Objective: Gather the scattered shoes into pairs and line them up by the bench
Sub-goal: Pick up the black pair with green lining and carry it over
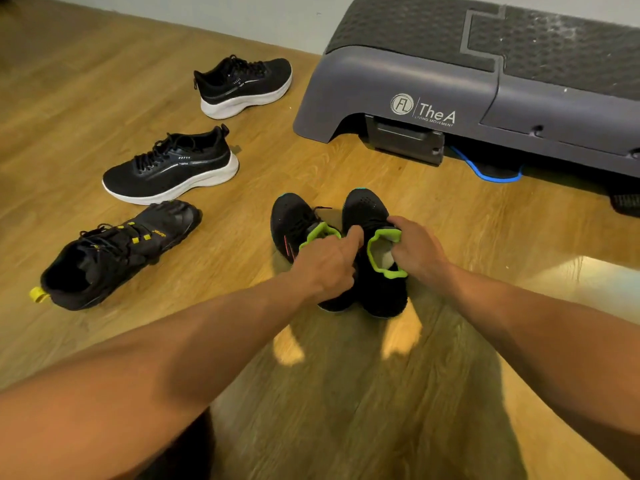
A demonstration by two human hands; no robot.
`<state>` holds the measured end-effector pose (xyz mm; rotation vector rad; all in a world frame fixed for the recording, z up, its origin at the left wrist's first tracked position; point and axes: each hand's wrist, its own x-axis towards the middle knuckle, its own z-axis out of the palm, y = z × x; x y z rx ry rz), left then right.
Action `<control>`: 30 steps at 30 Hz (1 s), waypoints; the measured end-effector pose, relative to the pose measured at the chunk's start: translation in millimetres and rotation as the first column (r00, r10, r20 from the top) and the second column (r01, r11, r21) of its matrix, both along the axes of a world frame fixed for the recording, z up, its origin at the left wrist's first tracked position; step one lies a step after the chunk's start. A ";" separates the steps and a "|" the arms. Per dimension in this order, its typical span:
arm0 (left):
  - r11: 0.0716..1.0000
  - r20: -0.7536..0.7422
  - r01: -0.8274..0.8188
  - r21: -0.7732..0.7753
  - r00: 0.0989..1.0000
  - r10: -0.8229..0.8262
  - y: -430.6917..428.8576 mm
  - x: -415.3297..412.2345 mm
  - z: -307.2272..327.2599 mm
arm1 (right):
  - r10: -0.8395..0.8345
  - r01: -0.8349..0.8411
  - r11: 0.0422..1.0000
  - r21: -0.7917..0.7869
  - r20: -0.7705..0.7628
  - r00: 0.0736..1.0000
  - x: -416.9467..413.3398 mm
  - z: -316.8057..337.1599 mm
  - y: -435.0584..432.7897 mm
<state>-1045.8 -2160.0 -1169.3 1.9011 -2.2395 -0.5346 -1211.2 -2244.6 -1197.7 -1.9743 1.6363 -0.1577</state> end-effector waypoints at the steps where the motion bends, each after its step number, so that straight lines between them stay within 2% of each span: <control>1: 1.000 -0.075 -0.014 -0.014 0.997 0.013 1.6 6.0 -4.9 | -0.002 0.002 1.000 0.004 0.004 1.000 2.7 1.3 -0.6; 5: 0.988 -0.157 -0.151 -0.026 0.977 0.146 15.7 15.3 -17.1 | -0.024 0.032 0.988 0.154 -0.049 0.998 13.5 9.0 -3.6; 7: 0.981 -0.165 -0.194 0.027 0.967 0.196 17.9 17.1 -17.3 | -0.030 0.051 0.976 0.211 -0.099 0.995 16.3 14.7 -3.4; 9: 0.988 -0.002 -0.087 0.130 0.996 0.088 16.4 19.6 -16.0 | -0.051 0.073 0.975 0.209 -0.110 0.993 16.7 15.3 -2.7; 11: 0.971 0.143 0.016 0.238 0.988 -0.051 13.6 21.3 -14.2 | -0.084 0.102 0.980 0.168 -0.109 0.990 19.0 14.9 -0.8; 13: 0.962 0.123 0.026 0.273 0.990 -0.062 10.1 20.5 -12.6 | -0.096 0.110 0.986 0.126 -0.112 0.989 24.1 13.9 0.3; 18: 0.970 0.121 0.028 0.242 0.991 -0.059 9.2 19.7 -4.0 | -0.051 0.062 0.994 0.089 -0.121 0.991 33.1 14.4 8.8; 20: 0.958 0.057 0.002 0.287 0.998 -0.019 16.3 25.0 8.3 | -0.066 0.083 0.990 0.117 -0.138 0.988 32.9 23.5 21.5; 25: 0.910 -0.046 -0.132 0.394 0.986 0.163 51.5 26.3 78.2 | -0.045 0.091 0.975 0.201 -0.222 0.974 41.1 95.0 53.5; 30: 0.848 -0.042 -0.222 0.482 0.960 0.276 101.7 33.6 212.4 | 0.072 0.009 0.965 0.260 -0.299 0.951 60.9 241.8 89.9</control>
